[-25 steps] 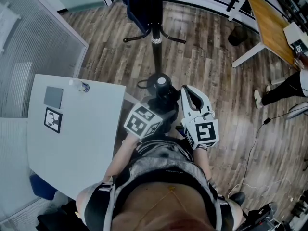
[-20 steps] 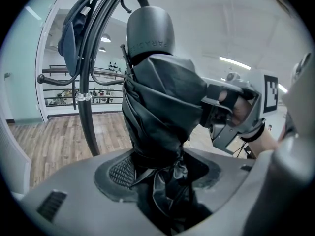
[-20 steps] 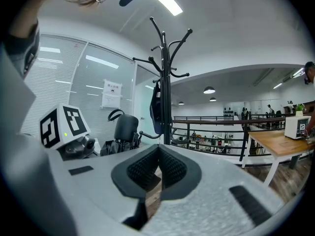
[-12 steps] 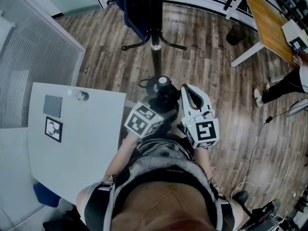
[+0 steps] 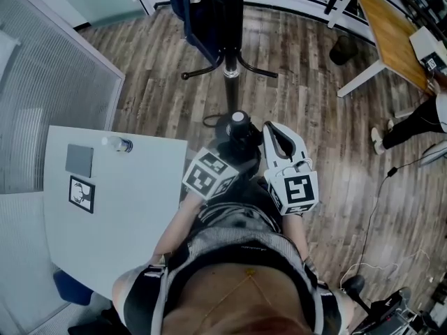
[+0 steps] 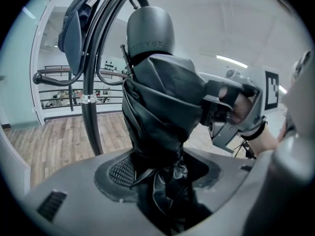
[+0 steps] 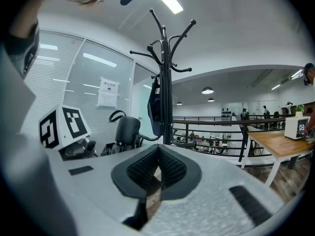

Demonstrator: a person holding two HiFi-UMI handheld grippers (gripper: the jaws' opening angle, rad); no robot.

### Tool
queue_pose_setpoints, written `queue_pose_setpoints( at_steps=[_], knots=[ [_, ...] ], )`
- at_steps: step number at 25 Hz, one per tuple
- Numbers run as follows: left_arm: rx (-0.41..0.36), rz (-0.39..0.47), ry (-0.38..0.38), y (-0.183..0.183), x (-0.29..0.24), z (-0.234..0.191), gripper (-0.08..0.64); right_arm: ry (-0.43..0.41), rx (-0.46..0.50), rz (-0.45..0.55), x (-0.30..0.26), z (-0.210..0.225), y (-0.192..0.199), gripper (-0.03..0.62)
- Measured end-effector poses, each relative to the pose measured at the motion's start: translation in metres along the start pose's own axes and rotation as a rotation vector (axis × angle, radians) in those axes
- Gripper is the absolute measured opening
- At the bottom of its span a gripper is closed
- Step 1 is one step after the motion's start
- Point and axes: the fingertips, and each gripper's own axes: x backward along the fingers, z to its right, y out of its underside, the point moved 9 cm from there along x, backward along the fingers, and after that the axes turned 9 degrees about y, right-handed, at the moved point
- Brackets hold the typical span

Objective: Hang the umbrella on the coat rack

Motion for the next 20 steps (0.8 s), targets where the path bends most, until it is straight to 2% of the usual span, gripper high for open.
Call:
queue_pose_setpoints(
  at_steps=[9,20],
  knots=[
    [0.011,0.005,0.001,0.004,0.008,-0.006,0.261,-0.008,0.006,-0.009,-0.006,-0.009,-0.002,0.004],
    [0.013,-0.005,-0.012,-0.007,-0.002,-0.019,0.261,-0.029,0.017,0.005,-0.025,0.002,-0.005,0.004]
  ],
)
